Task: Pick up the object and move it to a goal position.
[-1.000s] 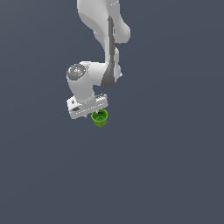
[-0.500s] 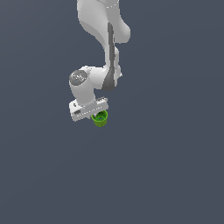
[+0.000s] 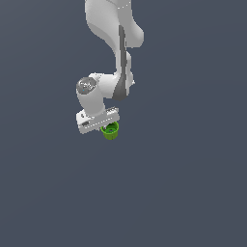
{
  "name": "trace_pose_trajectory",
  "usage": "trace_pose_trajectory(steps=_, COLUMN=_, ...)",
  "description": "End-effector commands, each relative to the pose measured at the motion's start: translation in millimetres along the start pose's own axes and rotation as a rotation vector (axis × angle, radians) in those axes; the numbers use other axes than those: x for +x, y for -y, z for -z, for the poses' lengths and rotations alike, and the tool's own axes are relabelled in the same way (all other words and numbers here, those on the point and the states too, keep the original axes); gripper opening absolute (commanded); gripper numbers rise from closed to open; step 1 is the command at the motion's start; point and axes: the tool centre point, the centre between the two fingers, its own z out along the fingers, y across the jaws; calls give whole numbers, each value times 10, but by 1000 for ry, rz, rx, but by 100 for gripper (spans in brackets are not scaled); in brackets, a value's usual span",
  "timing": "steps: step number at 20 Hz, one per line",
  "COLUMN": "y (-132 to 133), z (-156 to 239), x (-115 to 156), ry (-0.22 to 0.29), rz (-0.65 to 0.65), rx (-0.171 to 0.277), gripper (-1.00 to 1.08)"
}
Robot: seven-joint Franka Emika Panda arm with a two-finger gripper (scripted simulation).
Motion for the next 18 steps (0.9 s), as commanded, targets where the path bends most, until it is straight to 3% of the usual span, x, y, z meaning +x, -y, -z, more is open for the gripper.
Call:
trace_pose_trajectory(steps=1, y=-2, z=3, x=5, ry=0, rz=0, rx=0, gripper=-100)
trace_pose_trajectory(steps=9, y=-75, z=128, x=151, ry=0, rz=0, rx=0, gripper=-100)
trace_pose_trajectory(steps=18, y=-256, z=432, x=521, ry=0, rz=0, rx=0, gripper=-100)
